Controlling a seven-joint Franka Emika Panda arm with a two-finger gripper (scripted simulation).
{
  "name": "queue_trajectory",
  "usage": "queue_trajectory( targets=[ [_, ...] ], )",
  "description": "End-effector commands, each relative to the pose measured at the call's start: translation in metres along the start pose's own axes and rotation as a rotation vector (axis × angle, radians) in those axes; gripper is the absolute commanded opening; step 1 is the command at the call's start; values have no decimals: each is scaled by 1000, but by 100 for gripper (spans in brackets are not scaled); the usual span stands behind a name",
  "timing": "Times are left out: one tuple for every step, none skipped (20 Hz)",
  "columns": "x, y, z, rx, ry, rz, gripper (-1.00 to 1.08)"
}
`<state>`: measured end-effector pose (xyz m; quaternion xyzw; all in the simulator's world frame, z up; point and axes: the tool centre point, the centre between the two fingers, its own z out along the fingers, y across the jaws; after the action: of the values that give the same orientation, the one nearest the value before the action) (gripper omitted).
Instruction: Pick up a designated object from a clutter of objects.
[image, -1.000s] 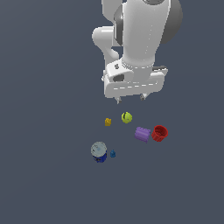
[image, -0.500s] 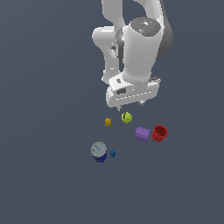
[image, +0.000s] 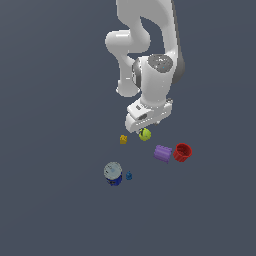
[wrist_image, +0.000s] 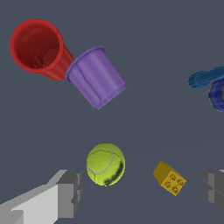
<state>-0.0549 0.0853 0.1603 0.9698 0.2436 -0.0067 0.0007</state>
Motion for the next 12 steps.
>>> queue_trajectory(
  targets=[
    [-9,-7,18,-2,3,-55,100],
    [-12,-9,25,-3,4,-74,100],
    [-16,-12,30,-3,5,-92,100],
    [-19,-14,36,-3,6,-109,100],
    [-22,-16,41,-4,7,-125,100],
    [-25,-18,45,-4,8,-140,100],
    [-28,-20,49,-4,9,-154,100],
    [-30,-22,53,-4,9,-166,100],
    [-33,-24,56,-4,10,-177,100],
    [-35,-25,59,-4,11,-187,100],
    [-37,-27,61,-4,11,-196,100],
    [-38,-28,63,-4,12,-204,100]
  ],
)
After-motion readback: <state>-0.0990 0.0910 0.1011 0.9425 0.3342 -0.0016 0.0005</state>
